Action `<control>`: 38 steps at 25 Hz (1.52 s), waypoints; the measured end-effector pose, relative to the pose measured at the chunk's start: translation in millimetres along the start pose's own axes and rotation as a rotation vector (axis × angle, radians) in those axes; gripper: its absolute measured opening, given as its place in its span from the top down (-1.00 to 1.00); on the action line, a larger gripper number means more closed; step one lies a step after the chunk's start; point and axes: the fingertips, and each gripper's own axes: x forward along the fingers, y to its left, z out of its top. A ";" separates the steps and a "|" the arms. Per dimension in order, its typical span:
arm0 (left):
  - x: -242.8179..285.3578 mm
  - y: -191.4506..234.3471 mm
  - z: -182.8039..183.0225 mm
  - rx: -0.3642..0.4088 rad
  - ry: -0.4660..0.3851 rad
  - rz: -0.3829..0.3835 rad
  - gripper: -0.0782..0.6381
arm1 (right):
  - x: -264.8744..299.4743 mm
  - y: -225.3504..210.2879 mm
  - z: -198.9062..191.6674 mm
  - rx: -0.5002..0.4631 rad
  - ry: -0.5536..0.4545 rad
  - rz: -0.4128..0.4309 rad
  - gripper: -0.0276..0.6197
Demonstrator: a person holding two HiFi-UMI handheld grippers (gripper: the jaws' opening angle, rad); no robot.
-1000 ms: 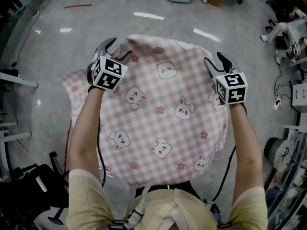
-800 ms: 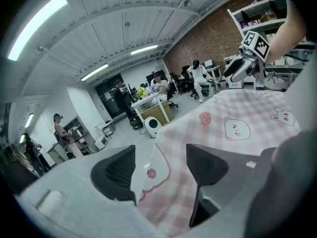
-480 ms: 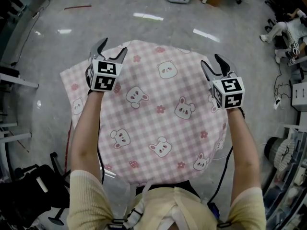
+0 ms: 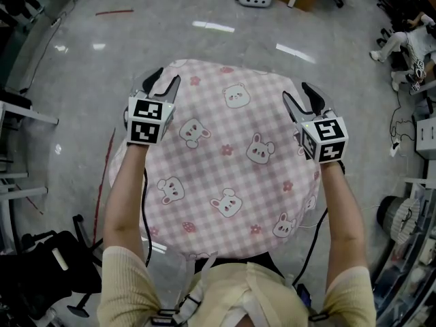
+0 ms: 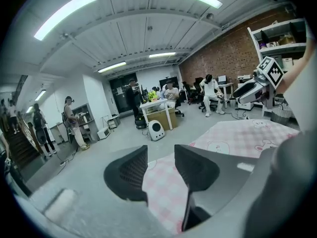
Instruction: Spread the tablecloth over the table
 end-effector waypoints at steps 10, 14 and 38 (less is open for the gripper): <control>-60.4 -41.3 7.3 -0.046 0.023 0.027 0.69 | -54.2 21.9 9.2 0.026 -0.043 0.018 0.47; -86.1 -58.5 15.3 -0.107 0.001 0.043 0.76 | -77.2 33.7 10.8 0.041 -0.062 0.032 0.57; -217.4 -119.6 37.9 -0.283 -0.087 0.106 0.76 | -176.2 70.3 26.0 0.068 -0.111 0.094 0.90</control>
